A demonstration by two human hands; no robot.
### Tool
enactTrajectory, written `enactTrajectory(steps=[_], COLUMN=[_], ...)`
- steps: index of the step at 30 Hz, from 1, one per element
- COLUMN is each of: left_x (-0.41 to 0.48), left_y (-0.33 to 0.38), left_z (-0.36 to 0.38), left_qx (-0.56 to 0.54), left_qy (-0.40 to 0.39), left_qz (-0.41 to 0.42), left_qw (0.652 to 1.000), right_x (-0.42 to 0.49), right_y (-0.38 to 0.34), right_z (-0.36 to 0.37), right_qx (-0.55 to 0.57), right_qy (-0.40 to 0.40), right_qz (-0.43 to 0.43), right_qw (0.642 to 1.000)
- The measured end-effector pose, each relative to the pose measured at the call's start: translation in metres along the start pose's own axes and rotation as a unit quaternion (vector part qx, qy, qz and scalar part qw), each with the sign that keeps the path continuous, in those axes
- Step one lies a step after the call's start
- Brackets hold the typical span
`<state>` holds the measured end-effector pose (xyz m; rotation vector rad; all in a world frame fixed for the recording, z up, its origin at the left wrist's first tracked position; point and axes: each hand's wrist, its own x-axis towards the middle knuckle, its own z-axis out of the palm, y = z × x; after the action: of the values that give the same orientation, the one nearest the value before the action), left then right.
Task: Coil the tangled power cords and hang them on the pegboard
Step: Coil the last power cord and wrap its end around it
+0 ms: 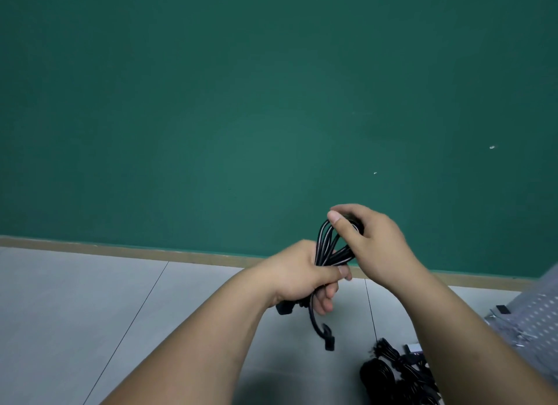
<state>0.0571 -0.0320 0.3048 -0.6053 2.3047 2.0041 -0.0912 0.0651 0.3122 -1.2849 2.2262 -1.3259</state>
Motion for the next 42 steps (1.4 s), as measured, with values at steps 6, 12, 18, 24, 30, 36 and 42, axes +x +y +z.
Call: enactTrajectory(steps=[6, 12, 18, 24, 30, 36, 42], left_x=[-0.005, -0.003, -0.002, 0.001, -0.003, 0.0, 0.008], left_y=[0.004, 0.005, 0.005, 0.009, 0.019, 0.006, -0.001], left_z=[-0.008, -0.005, 0.002, 0.01, 0.01, 0.009, -0.014], left_qx=[-0.001, -0.107, -0.167, -0.112, -0.191, -0.098, -0.109], left_qy=[-0.027, 0.032, 0.058, 0.095, 0.027, 0.088, 0.246], left_qz=[0.029, 0.056, 0.053, 0.055, 0.105, 0.075, 0.091], left_qw=[0.999, 0.992, 0.983, 0.988, 0.976, 0.988, 0.959], right_x=[-0.001, -0.002, -0.005, 0.007, 0.01, 0.009, -0.01], right_y=[-0.003, -0.014, -0.016, -0.007, -0.008, 0.004, -0.006], right_z=[-0.006, 0.003, 0.016, 0.005, 0.006, 0.012, 0.013], right_qx=[0.104, 0.126, 0.277, 0.031, 0.309, 0.196, 0.22], right_qy=[-0.023, 0.058, 0.1, 0.092, 0.131, 0.068, -0.219], right_qz=[-0.073, -0.115, -0.019, -0.045, 0.013, 0.023, 0.11], right_qw=[0.992, 0.984, 0.956, 0.994, 0.942, 0.978, 0.944])
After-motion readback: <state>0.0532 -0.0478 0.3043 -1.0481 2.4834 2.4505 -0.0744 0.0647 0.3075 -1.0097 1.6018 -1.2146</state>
